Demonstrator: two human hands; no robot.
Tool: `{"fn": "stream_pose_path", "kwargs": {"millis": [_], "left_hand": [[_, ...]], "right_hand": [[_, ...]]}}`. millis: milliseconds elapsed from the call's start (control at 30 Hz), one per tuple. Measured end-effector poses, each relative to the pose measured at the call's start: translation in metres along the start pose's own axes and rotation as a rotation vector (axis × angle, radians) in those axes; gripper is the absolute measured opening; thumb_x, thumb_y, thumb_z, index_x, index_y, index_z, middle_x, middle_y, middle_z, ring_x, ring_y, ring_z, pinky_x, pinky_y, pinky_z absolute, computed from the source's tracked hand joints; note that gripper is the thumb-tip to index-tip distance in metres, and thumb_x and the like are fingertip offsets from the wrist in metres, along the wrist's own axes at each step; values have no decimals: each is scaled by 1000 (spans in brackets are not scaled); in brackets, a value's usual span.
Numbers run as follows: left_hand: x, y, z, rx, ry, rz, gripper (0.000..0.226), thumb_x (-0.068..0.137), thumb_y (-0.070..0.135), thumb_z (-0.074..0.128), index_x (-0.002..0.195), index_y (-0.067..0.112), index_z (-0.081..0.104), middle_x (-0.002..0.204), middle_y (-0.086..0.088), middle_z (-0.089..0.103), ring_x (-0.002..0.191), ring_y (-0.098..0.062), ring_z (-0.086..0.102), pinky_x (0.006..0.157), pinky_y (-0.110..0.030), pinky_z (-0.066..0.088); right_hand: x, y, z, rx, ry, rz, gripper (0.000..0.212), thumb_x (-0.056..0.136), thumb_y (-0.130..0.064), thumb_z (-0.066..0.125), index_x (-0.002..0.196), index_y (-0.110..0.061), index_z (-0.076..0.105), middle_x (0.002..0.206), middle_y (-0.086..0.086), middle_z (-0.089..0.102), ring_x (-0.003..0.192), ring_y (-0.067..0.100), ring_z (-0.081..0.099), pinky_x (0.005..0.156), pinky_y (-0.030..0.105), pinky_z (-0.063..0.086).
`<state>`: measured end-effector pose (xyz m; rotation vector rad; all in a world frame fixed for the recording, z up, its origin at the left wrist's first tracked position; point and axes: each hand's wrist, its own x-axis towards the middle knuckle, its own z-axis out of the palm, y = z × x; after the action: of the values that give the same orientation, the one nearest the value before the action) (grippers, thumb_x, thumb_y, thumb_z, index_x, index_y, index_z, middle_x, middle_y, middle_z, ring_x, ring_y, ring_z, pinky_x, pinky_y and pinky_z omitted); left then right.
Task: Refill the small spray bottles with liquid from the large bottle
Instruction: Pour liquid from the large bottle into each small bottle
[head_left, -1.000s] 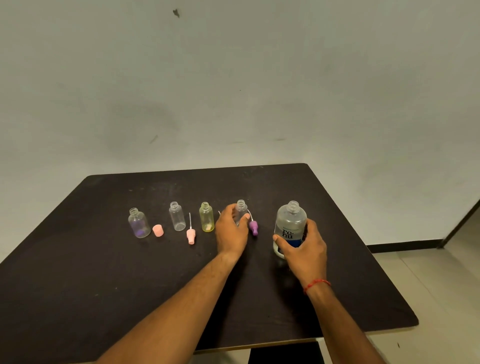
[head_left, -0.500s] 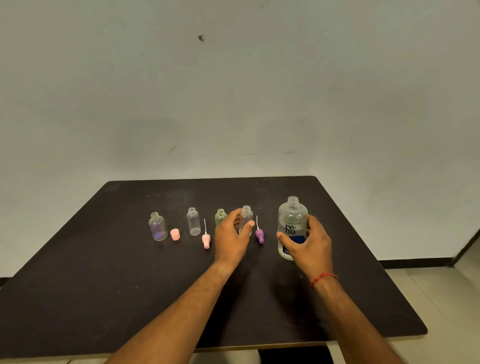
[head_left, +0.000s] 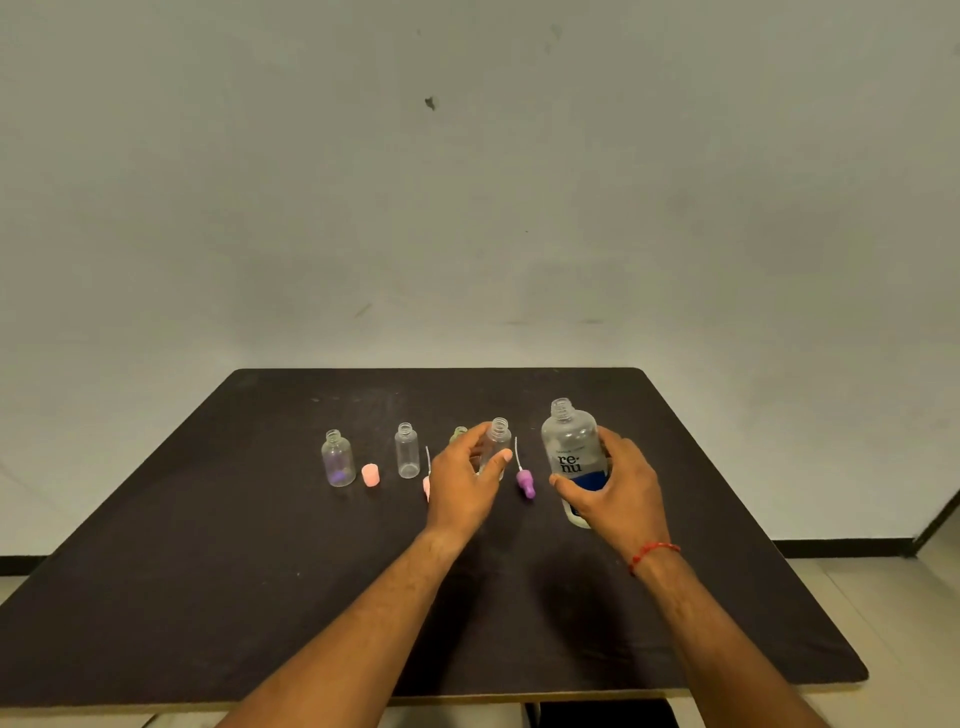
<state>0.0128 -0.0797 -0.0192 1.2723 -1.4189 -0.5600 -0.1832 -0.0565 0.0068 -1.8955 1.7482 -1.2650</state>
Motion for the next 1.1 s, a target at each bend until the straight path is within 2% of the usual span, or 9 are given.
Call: {"fn": "stream_pose_path", "kwargs": {"millis": [67, 200, 333, 667, 833, 933, 1100], "left_hand": [[0, 2, -2, 1, -10, 7, 44, 90, 23, 74, 132, 28, 63, 116, 17, 68, 108, 2, 64, 94, -15, 50], [-1, 6, -6, -28, -30, 28, 43, 90, 19, 74, 130, 28, 64, 108, 28, 64, 105, 15, 60, 92, -8, 48], [0, 8, -10, -40, -49, 47, 45, 90, 19, 74, 132, 30, 62, 113, 24, 65, 110, 7, 62, 94, -12, 49], [3, 12, -19, -42, -96, 65, 46, 90, 20, 74, 133, 32, 61, 120, 13, 67, 112, 1, 62, 96, -18, 51], [3, 16, -23, -34, -106, 66, 47, 90, 21, 74, 132, 35, 59, 115, 19, 64, 110, 3, 62, 92, -13, 49], [4, 16, -24, -15, -110, 69, 47, 89, 22, 74, 133, 31, 60, 117, 16, 66, 109, 4, 62, 91, -12, 49], [3, 17, -25, 0, -105, 72, 47, 88, 22, 76, 133, 26, 62, 117, 12, 67, 107, 4, 63, 96, -20, 52]], "right_hand": [[4, -3, -2, -55, -35, -4, 76, 69, -39, 86, 134, -24, 50, 123, -2, 56, 115, 17, 56, 95, 34, 54], [11, -7, -5, -127, -83, -51, 77, 69, -41, 85, 135, -24, 48, 121, -2, 54, 112, 14, 55, 89, 25, 52], [16, -12, -8, -223, -147, -101, 80, 72, -41, 83, 140, -25, 43, 123, -3, 52, 111, 11, 54, 87, 20, 49], [25, -22, -11, -276, -198, -193, 79, 72, -41, 83, 139, -26, 44, 121, -2, 53, 107, 12, 55, 87, 24, 53], [27, -24, -15, -314, -221, -217, 79, 72, -40, 83, 139, -27, 43, 123, -3, 52, 110, 12, 54, 90, 25, 52], [29, -26, -20, -335, -239, -221, 80, 73, -39, 82, 141, -27, 42, 124, -2, 50, 112, 14, 54, 91, 27, 53], [33, -28, -28, -398, -256, -243, 82, 73, -38, 82, 142, -28, 39, 122, -2, 50, 110, 15, 55, 89, 28, 56]]}}
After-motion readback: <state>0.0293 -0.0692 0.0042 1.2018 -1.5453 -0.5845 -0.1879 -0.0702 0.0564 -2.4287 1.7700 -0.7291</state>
